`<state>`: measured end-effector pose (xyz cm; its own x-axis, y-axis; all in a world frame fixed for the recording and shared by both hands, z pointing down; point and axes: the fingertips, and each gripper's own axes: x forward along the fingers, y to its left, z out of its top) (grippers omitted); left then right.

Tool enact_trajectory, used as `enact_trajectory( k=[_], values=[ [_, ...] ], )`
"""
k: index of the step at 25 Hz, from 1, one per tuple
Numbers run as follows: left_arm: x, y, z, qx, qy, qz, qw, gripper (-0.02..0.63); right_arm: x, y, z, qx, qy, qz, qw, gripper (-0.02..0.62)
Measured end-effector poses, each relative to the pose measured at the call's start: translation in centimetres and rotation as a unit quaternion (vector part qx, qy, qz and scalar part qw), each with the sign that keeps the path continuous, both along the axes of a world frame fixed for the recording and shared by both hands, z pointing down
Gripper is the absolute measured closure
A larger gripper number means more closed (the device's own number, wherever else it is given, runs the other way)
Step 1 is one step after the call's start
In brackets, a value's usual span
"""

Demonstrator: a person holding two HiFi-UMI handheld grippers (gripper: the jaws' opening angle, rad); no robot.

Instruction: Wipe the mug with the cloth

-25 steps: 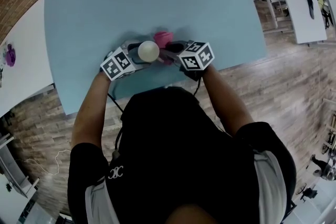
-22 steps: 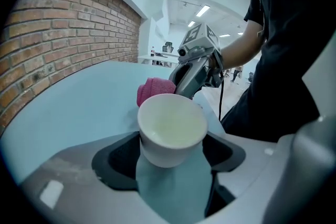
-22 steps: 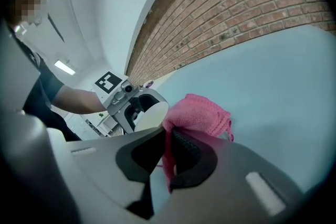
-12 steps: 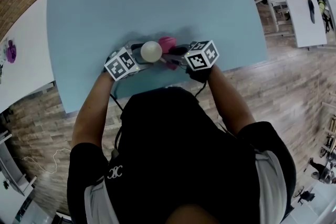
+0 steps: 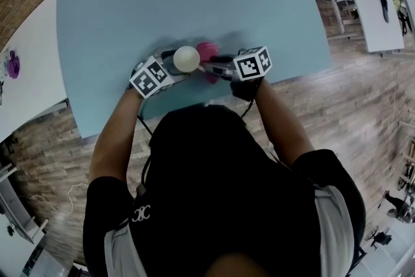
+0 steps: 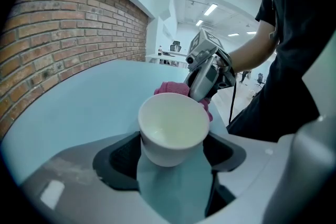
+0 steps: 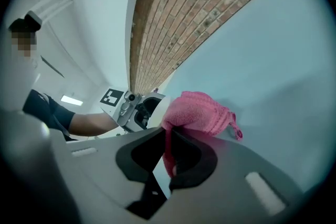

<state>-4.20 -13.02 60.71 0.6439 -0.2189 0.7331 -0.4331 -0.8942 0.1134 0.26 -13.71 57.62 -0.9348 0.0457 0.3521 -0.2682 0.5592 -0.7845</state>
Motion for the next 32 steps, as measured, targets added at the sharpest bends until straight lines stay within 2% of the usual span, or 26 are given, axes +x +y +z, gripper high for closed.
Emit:
enact_trajectory(
  k=[5,13,16,22,26,32],
  values=[
    [0.3,0.1,0.1,-0.004,-0.005,-0.006,1.0,0.221,0.2,0.7,-1.1,0.072,0.038,-0.01,0.997,0.558],
    [0.7,0.1,0.2,-0.011,-0.002,-0.014,0.9998,0.221,0.3,2.2,-2.6,0.167,0.093,-0.044,0.981,0.558],
    [0.5,0.1,0.2,-0.011,-0.005,-0.025,0.9996,0.221,-0.1,2.7,-2.5,0.171,0.103,-0.039,0.979,0.558],
    [0.3,0.3,0.2,-0.016,-0.003,-0.059,0.9981,0.221,0.6,3.0,-2.0,0.166,0.103,0.036,0.98,0.558],
    [-0.1,0.5,0.0,-0.02,0.001,-0.083,0.9964,0.221,0.4,3.5,-1.3,0.181,0.118,0.041,0.975,0.558],
    [-0.3,0.6,0.0,-0.018,0.013,-0.112,0.9935,0.221,0.9,3.1,-0.8,0.166,0.113,0.057,0.978,0.558]
  ],
)
